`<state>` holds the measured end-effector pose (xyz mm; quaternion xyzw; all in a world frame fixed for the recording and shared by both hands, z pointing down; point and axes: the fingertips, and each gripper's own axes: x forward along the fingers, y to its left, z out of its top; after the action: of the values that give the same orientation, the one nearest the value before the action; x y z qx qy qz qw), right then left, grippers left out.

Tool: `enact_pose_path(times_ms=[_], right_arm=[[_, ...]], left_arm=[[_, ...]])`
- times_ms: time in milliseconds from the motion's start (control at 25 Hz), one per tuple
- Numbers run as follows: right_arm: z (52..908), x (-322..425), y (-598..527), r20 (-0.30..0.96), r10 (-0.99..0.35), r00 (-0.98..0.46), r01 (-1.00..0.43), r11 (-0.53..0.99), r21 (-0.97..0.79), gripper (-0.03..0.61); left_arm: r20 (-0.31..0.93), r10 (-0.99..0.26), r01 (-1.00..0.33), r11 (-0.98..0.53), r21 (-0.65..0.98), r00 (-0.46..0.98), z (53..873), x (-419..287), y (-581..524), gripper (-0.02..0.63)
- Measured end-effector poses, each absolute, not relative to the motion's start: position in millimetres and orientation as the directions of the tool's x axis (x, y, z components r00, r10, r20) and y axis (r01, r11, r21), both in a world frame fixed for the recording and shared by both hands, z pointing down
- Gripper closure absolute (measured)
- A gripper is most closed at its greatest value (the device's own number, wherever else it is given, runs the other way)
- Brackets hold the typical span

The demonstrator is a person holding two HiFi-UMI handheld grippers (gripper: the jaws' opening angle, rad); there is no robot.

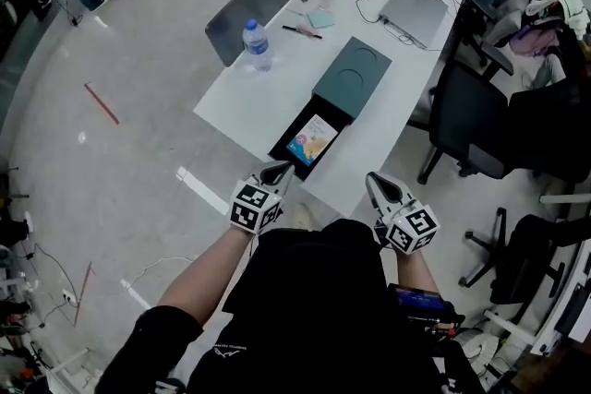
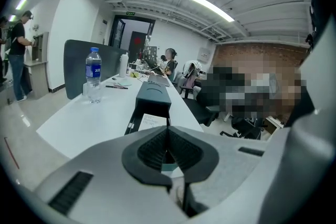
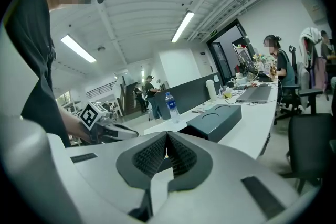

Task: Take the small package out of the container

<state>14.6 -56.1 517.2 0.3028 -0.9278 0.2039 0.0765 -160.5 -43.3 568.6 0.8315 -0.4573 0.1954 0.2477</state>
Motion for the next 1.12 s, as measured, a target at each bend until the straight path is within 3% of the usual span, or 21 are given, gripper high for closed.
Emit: enact_pose_path(times_ms=[920, 1120], right_arm=[[539.2, 15.4, -103.5, 0.264, -0.488, -0.832, -0.555, 0.720, -0.416, 0.552], [545.1, 18.4, -107.9, 0.267, -0.488, -0.831, -0.556, 0.707, -0.437, 0.552]], left_arm=[[0.735, -0.468, -0.813, -0.550, 0.192, 0.490, 616.7, -128.6, -96.7, 0.595], [0.770, -0.430, -0.809, -0.559, 0.183, 0.471, 626.8, -127.2, -104.1, 0.534]])
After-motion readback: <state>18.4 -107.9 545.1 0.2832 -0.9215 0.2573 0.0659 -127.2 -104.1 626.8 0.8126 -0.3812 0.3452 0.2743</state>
